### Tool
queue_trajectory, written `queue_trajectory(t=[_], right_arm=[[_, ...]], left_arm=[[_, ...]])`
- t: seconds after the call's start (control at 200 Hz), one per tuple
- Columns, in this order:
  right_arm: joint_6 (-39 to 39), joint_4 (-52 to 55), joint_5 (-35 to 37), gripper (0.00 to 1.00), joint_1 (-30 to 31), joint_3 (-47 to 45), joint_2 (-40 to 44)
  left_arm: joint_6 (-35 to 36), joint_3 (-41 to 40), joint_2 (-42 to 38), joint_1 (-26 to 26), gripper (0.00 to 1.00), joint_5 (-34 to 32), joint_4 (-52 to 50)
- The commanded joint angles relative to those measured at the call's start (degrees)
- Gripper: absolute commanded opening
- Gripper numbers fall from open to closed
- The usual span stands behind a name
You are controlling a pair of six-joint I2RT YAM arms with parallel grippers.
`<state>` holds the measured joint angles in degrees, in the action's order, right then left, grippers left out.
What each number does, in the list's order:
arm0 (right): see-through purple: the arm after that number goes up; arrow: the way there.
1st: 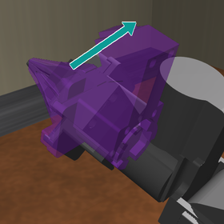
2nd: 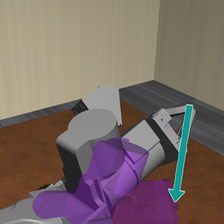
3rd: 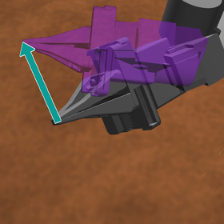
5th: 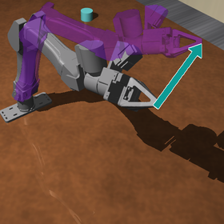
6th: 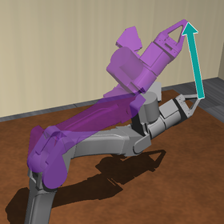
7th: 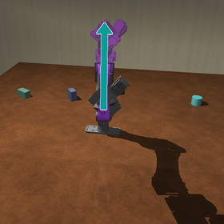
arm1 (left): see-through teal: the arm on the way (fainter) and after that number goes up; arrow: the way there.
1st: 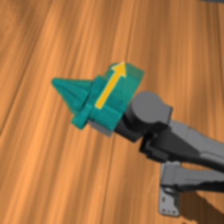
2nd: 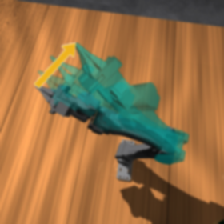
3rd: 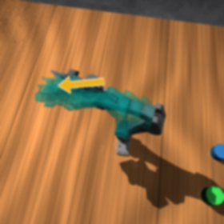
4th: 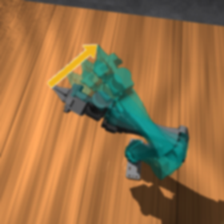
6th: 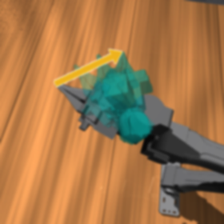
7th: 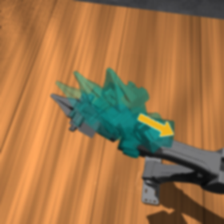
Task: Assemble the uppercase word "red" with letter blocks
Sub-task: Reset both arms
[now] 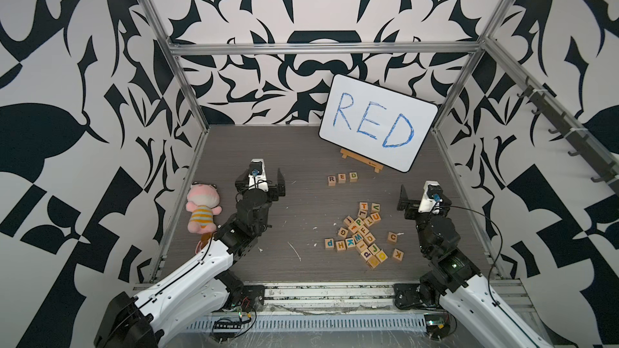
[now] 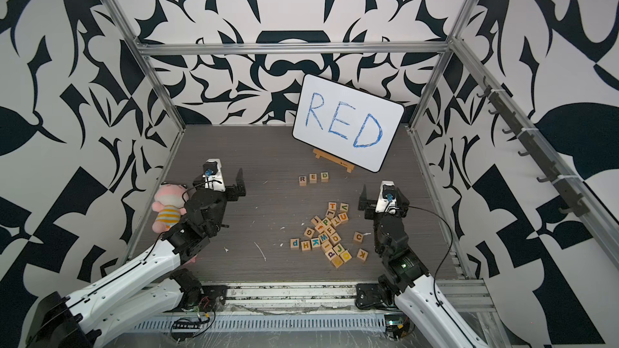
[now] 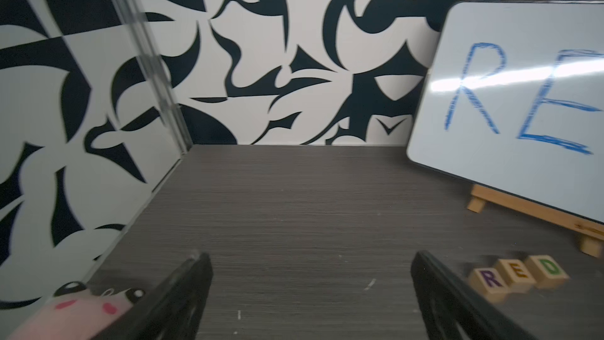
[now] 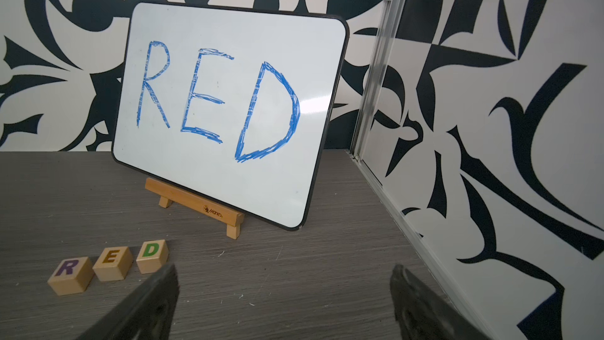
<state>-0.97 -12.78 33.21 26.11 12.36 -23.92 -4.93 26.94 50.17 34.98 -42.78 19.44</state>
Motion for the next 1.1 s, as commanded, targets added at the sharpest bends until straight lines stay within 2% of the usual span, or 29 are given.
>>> queue_trajectory(t=[0.0, 0.1, 0.205, 0.49, 0.59, 0.75, 0.835, 0.995, 1.095], right_arm=[[-4.6, -8.9, -1.8, 0.99, 0.0, -1.1, -2.9], [-6.7, -11.4, -0.9, 0.99, 0.1, -1.3, -8.0], [-7.4, -15.2, -0.3, 0.99, 0.0, -2.2, -13.7], [-6.8, -23.2, 0.2, 0.99, -1.1, -2.3, -27.2], [-5.7, -24.7, -0.7, 0.99, -2.2, -2.1, -31.0], [-3.9, -29.6, -1.7, 0.99, -4.9, -2.9, -35.6], [-3.3, -31.3, -2.2, 0.99, -6.3, -2.7, -38.0], [-0.7, -36.6, -3.1, 0.99, -8.5, -2.6, -43.9], [-1.8, -40.7, -3.3, 0.99, -9.0, -1.7, -48.0]], left_arm=[[-0.4, -3.0, 0.1, -6.1, 1.0, 1.6, 4.7], [-3.2, -4.4, 2.1, -11.3, 1.0, 2.3, 4.6], [-3.1, -5.4, 4.7, -14.7, 1.0, 3.5, 5.5], [-1.3, -5.8, 13.7, -19.3, 1.0, 5.4, 10.1], [-1.5, -6.5, 15.9, -22.4, 0.99, 10.0, 12.2], [-2.3, -7.7, 20.0, -26.4, 0.99, 12.6, 17.5], [-1.8, -8.2, 23.4, -28.5, 0.99, 16.3, 21.5], [0.6, -5.1, 28.6, -29.2, 0.99, 18.1, 21.6], [2.3, -5.4, 30.9, -30.0, 0.99, 18.5, 25.9]])
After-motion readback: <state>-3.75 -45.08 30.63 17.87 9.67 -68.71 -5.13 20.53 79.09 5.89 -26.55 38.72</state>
